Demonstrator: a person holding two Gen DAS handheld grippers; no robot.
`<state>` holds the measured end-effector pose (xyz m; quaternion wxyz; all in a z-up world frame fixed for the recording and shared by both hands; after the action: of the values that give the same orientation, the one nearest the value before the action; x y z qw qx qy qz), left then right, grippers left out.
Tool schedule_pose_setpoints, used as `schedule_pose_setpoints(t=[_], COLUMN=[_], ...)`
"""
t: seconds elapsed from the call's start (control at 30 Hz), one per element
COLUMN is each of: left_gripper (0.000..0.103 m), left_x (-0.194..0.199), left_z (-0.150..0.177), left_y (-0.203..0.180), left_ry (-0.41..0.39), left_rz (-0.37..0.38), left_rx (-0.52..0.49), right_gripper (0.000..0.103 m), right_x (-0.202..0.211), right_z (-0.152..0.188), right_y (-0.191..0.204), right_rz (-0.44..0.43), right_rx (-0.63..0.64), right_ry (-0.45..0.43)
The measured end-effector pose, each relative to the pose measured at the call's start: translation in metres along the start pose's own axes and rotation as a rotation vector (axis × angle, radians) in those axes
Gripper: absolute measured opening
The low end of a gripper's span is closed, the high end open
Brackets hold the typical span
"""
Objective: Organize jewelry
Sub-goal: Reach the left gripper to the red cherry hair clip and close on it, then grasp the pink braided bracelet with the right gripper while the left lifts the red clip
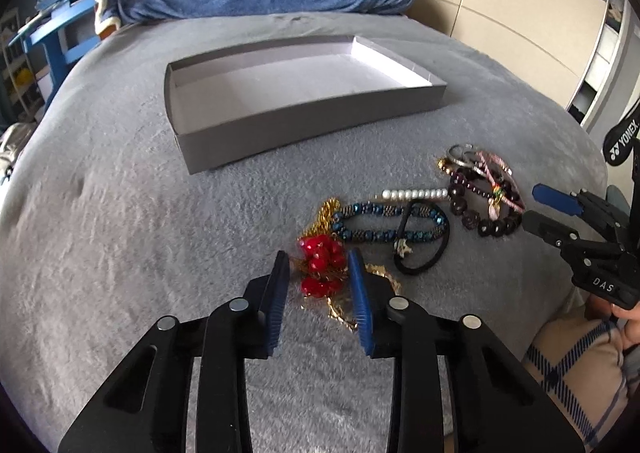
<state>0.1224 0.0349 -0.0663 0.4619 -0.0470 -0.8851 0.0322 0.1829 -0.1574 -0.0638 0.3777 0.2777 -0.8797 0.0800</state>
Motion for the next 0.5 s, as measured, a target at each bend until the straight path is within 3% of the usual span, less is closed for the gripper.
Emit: schedule_pose_setpoints(t=[0.03,0.2,0.5], left_gripper=[0.008,0.008,0.008], left_x=[0.002,0.013,0.028], left_z=[0.000,-0.002,-0.012], left_y=[-0.001,0.003,0.001], left_ry=[-0.008,-0.055,-0.096], left_rz=[-0.001,-0.010,-0.002], left_rx=[0.001,0.022,0.028], right_gripper=[0.050,0.040,0.037], right_x=[0.000,-0.003,-0.009], right_z=[-0.001,-0.006,-0.014], right_y=[0.000,0.004,0.020], right_rz=[-0.002,-0.024,-0.051], right_rx=[-0.002,0.012,0.077], right_ry=[0.000,0.002,0.023])
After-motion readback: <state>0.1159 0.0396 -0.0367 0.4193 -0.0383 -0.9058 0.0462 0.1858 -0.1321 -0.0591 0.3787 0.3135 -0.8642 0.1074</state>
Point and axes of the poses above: each gripper's, at about its wrist camera, not at the fingertips, and x roughly against the way its jaws point, y to its left, z to its underside, the point moved 7 cm from there along -x, roughly the way its jaws point, and after that the axes turned 5 degrees about y, right-handed, at the moved point
